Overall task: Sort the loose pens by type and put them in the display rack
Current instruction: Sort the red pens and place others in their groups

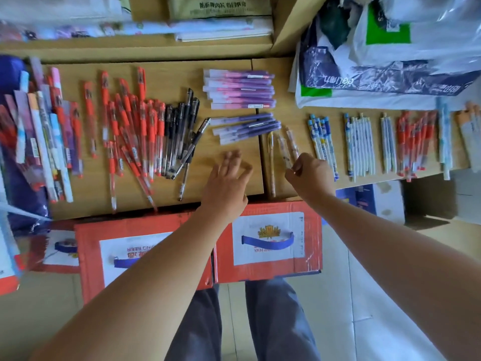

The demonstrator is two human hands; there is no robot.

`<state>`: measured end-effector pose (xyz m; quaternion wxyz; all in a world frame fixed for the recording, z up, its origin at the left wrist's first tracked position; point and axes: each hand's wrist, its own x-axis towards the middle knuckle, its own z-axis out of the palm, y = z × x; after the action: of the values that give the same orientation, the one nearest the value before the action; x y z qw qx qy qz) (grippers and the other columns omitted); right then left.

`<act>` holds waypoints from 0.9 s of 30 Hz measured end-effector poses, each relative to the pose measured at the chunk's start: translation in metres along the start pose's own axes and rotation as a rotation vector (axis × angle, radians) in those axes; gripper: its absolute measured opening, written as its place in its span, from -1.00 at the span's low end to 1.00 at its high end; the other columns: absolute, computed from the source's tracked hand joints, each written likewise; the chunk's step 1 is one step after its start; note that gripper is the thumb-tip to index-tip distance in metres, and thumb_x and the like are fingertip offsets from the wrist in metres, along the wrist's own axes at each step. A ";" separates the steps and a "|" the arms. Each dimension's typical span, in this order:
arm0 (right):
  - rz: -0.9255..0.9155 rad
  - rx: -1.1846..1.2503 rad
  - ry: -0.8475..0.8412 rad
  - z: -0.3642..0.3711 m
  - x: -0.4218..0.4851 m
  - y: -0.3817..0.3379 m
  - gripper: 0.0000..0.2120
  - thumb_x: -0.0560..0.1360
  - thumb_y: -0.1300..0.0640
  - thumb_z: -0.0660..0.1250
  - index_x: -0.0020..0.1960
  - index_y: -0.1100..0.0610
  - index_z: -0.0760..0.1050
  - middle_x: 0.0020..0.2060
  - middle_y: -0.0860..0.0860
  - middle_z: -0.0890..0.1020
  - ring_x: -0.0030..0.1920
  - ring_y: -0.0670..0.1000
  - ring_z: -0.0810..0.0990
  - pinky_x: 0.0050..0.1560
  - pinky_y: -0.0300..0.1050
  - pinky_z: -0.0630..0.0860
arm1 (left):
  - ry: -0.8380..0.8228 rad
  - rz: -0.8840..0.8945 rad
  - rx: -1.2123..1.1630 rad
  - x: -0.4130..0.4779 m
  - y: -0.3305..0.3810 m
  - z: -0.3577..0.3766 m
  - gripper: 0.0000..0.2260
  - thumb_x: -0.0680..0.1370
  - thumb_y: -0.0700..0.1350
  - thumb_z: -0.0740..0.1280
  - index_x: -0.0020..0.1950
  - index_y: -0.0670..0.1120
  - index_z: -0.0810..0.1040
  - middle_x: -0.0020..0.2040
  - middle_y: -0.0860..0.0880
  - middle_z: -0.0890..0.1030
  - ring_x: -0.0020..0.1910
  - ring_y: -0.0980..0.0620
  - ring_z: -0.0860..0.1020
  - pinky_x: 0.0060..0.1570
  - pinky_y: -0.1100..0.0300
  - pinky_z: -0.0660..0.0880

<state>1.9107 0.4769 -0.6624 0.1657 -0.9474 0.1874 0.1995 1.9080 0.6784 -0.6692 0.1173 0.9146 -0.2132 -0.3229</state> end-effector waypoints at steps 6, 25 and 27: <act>-0.046 -0.108 -0.006 0.003 0.013 0.004 -0.78 0.52 0.04 0.33 -0.06 0.22 0.50 -0.25 0.11 0.60 -0.25 0.10 0.54 -0.41 -0.18 0.35 | 0.056 -0.020 -0.039 -0.001 0.003 -0.001 -0.45 0.58 -0.15 0.25 0.53 0.03 0.16 0.58 -0.09 -0.16 0.56 -0.12 -0.13 0.51 -0.09 -0.01; -0.626 -0.104 -0.236 0.064 -0.008 -0.171 -0.49 0.52 0.05 0.35 0.44 -0.04 0.32 0.27 0.11 0.33 0.15 0.11 0.47 0.03 0.03 0.56 | 0.371 -0.334 -0.105 -0.072 -0.128 -0.019 -0.41 0.46 -0.20 0.36 0.47 -0.05 0.30 0.50 -0.12 0.23 0.47 -0.16 0.23 0.41 -0.07 0.24; -0.608 -0.111 -0.202 0.067 -0.007 -0.172 -0.57 0.51 0.08 0.36 0.36 0.00 0.41 0.21 0.11 0.36 0.10 0.11 0.47 -0.03 0.01 0.56 | 0.307 -0.278 -0.172 -0.079 -0.138 -0.017 -0.40 0.48 -0.20 0.36 0.49 -0.04 0.26 0.53 -0.11 0.19 0.49 -0.14 0.20 0.44 -0.09 0.22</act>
<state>1.9560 0.6558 -0.6764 0.1838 -0.9429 -0.1328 0.2438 1.9069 0.8379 -0.6622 0.1803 0.9603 -0.0366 -0.2099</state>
